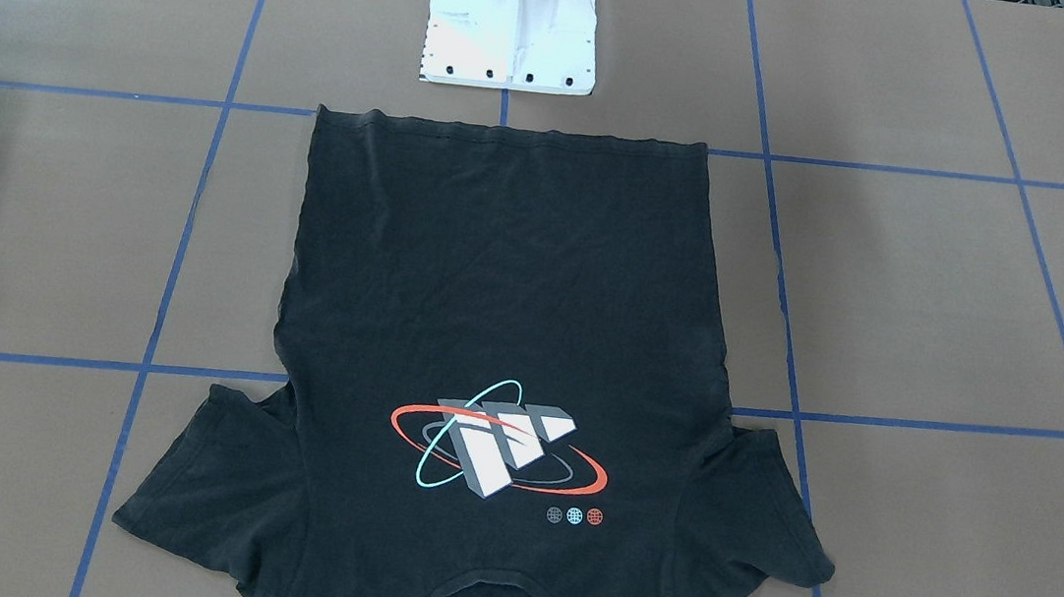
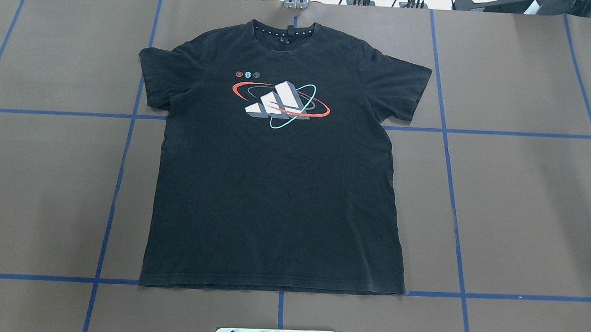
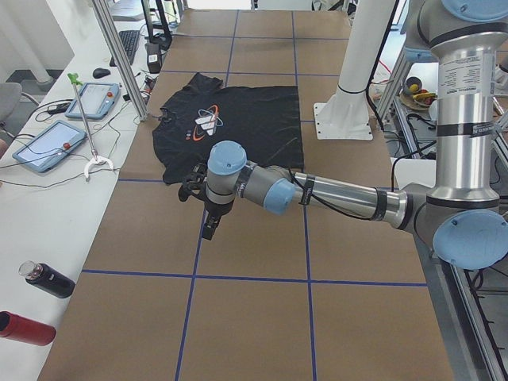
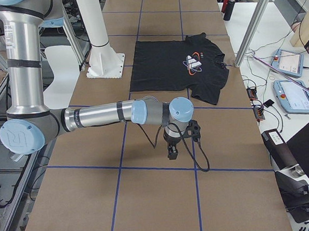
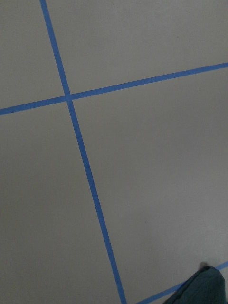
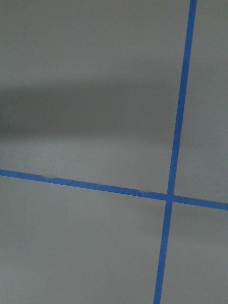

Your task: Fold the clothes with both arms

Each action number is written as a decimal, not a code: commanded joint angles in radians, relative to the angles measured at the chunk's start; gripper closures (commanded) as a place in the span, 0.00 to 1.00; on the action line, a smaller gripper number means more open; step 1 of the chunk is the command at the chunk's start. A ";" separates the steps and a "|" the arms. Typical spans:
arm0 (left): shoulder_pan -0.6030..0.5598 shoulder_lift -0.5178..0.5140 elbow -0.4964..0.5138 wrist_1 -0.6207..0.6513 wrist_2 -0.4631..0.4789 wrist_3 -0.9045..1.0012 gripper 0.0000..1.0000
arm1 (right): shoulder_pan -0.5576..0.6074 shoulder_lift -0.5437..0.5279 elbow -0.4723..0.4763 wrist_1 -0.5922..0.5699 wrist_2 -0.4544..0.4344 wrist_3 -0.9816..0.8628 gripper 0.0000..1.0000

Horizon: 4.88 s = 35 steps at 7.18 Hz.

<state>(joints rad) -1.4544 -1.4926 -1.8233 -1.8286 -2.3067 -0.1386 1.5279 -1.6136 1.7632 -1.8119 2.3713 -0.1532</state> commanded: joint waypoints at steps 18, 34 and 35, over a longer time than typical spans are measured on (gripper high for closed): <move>-0.004 0.049 -0.148 -0.021 -0.125 -0.039 0.00 | -0.557 0.702 -0.774 0.994 -0.510 1.287 0.13; -0.006 0.051 -0.162 -0.021 -0.131 -0.038 0.00 | -0.585 0.573 -0.573 1.080 -0.451 1.279 1.00; -0.004 0.051 -0.162 -0.021 -0.132 -0.038 0.00 | -0.583 0.528 -0.532 1.082 -0.446 1.276 1.00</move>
<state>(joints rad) -1.4595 -1.4419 -1.9812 -1.8500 -2.4374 -0.1759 0.9422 -1.0201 1.1554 -0.7315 1.8979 1.1261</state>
